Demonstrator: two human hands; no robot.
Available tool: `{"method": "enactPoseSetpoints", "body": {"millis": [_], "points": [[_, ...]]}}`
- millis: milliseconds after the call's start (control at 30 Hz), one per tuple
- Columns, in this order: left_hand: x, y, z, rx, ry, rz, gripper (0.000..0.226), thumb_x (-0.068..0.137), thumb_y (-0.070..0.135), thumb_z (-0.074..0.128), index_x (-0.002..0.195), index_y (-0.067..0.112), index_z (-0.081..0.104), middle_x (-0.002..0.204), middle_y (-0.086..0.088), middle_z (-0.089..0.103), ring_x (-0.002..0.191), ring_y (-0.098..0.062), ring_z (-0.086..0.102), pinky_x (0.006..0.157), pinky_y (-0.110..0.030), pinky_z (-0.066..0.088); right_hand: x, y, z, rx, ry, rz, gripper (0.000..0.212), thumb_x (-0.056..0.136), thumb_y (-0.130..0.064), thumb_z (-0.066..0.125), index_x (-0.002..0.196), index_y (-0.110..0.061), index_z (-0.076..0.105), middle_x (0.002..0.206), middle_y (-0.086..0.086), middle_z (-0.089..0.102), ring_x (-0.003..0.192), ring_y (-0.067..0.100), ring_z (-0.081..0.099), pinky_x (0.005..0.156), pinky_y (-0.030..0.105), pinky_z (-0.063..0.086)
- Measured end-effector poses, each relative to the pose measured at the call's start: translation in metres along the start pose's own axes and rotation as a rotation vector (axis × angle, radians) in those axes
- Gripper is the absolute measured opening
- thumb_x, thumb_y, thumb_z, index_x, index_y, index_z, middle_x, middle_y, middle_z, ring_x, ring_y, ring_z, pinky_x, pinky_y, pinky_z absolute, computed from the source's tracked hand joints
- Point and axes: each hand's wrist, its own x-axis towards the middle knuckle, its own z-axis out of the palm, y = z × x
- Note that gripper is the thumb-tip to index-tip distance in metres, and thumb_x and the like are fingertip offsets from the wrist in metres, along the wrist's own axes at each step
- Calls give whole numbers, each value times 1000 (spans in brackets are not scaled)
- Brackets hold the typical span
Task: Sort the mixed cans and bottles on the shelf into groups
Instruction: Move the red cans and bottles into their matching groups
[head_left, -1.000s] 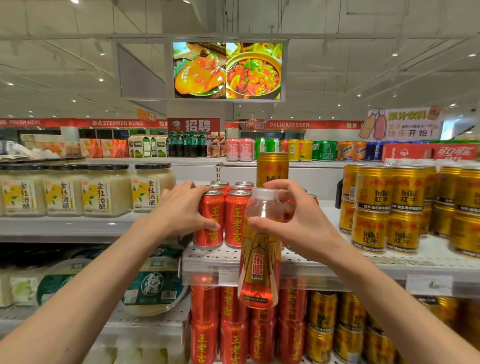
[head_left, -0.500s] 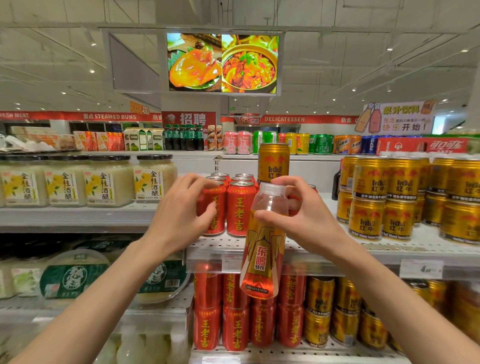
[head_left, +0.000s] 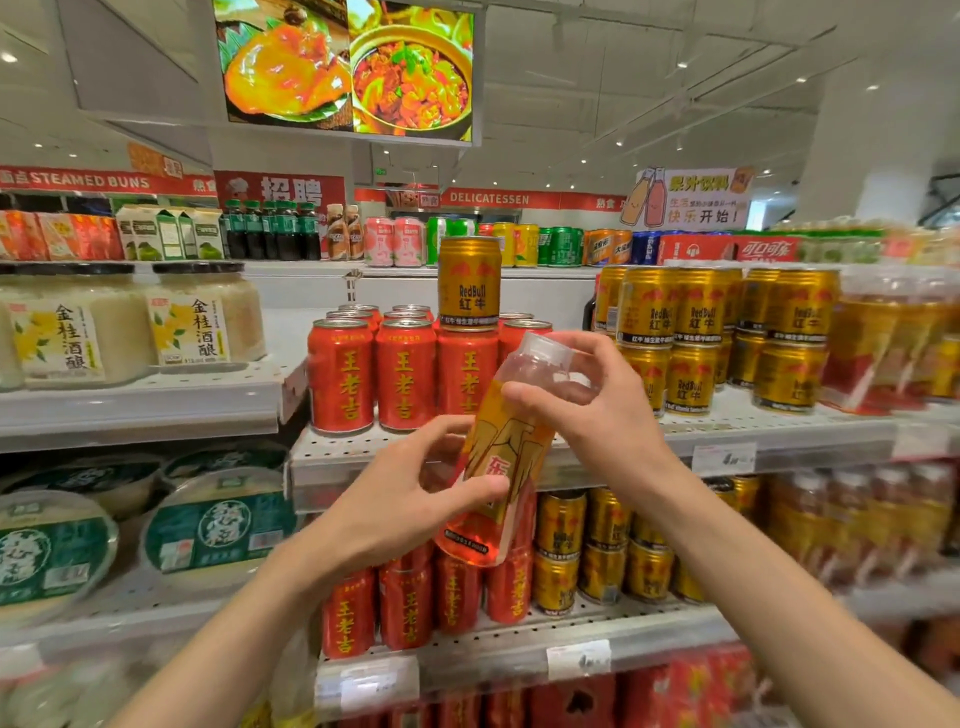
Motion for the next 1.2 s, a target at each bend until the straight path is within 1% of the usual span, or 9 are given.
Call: {"method": "enactPoseSetpoints", "body": {"millis": [100, 200, 433, 533, 700, 800, 900, 1067, 1200], "points": [[13, 6, 23, -52, -20, 26, 58, 75, 67, 75, 128, 55, 55, 122, 19, 72, 108, 1, 69, 96, -32, 56, -5, -2, -25, 14, 40, 10, 61, 74, -26, 89, 125, -27, 55, 118, -9, 63, 96, 6, 71, 69, 18, 58], [29, 19, 50, -112, -35, 50, 60, 73, 65, 75, 128, 51, 58, 121, 15, 73, 109, -6, 71, 101, -42, 56, -7, 0, -57, -21, 69, 10, 63, 73, -30, 89, 126, -29, 55, 121, -8, 62, 97, 1, 70, 71, 17, 58], [77, 64, 130, -160, -11, 113, 59, 68, 66, 77, 123, 52, 60, 115, 23, 73, 102, -5, 74, 91, -33, 60, 0, 10, -158, -57, 70, -14, 64, 77, -30, 86, 130, -29, 53, 124, -9, 60, 104, 2, 65, 69, 13, 56], [104, 87, 172, -157, 9, 128, 62, 67, 67, 76, 124, 48, 59, 113, 21, 74, 102, -5, 73, 87, -29, 60, 10, 19, -209, -75, 63, -27, 64, 76, -34, 87, 130, -31, 52, 127, -5, 61, 108, 8, 67, 76, 19, 59], [142, 125, 232, -121, 12, 117, 55, 71, 66, 78, 119, 52, 55, 109, 33, 69, 96, 1, 72, 71, -17, 59, 25, 33, -287, -84, 41, -25, 64, 76, -37, 86, 130, -32, 52, 125, -5, 63, 107, 9, 69, 81, 27, 62], [158, 139, 256, -92, 20, 111, 48, 75, 59, 77, 117, 54, 54, 110, 35, 68, 99, 5, 70, 71, -15, 58, 32, 41, -319, -33, 25, -18, 63, 78, -31, 86, 130, -29, 52, 118, -9, 63, 100, 5, 71, 71, 20, 59], [169, 147, 272, -90, 9, 96, 51, 74, 58, 76, 120, 52, 55, 110, 31, 70, 98, 2, 72, 75, -20, 59, 37, 51, -340, -35, 24, -14, 64, 77, -34, 86, 131, -31, 52, 118, -11, 63, 102, 7, 70, 74, 22, 60], [186, 151, 283, -66, 5, 95, 66, 65, 74, 74, 124, 51, 54, 111, 23, 72, 100, -1, 72, 83, -27, 61, 45, 56, -356, -23, 30, -17, 62, 76, -32, 86, 130, -32, 54, 117, -14, 63, 97, 0, 70, 71, 19, 59], [193, 148, 285, -44, 12, 132, 72, 68, 70, 76, 131, 42, 54, 115, 17, 71, 102, 1, 70, 80, -21, 59, 53, 56, -359, -61, 25, -50, 62, 77, -30, 86, 130, -31, 54, 120, -10, 64, 97, -4, 70, 72, 17, 58]]}}
